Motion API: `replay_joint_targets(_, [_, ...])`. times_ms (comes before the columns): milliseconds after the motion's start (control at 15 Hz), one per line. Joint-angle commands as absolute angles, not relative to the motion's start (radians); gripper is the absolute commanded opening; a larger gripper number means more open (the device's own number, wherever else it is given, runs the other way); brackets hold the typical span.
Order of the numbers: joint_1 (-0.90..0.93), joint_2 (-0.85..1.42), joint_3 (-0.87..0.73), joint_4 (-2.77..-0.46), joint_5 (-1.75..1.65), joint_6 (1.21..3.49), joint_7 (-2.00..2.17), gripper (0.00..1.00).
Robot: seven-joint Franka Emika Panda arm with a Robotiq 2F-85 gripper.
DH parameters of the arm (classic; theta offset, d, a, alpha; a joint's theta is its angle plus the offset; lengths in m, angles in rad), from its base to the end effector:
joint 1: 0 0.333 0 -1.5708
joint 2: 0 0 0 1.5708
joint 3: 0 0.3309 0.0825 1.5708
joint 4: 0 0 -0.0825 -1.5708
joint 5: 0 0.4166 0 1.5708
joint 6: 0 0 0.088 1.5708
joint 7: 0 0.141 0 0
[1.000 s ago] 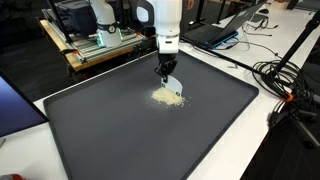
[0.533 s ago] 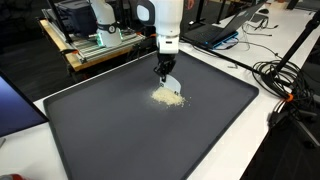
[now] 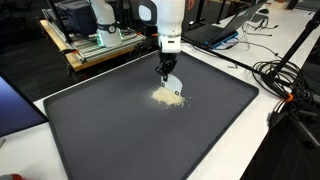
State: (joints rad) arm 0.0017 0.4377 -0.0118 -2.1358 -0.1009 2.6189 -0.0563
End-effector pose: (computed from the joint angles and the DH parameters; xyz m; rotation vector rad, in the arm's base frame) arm 0.6029 -0.0057 0.1541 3.0752 0.2059 0.0667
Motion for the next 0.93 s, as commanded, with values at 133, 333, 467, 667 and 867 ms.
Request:
replay_joint_targets(133, [-0.010, 0.469, 0.031, -2.153, -0.074, 2.648, -0.121, 0.01])
replay_joint_targets(333, [-0.009, 0.458, 0.043, -2.165, -0.072, 2.655, -0.140, 0.01])
replay_joint_targets(467, [-0.005, 0.452, 0.045, -2.169, -0.076, 2.651, -0.143, 0.01])
replay_joint_targets(667, [-0.006, 0.440, 0.060, -2.180, -0.066, 2.643, -0.156, 0.01])
replay_joint_targets(867, [-0.010, 0.430, 0.080, -2.191, -0.053, 2.636, -0.172, 0.01])
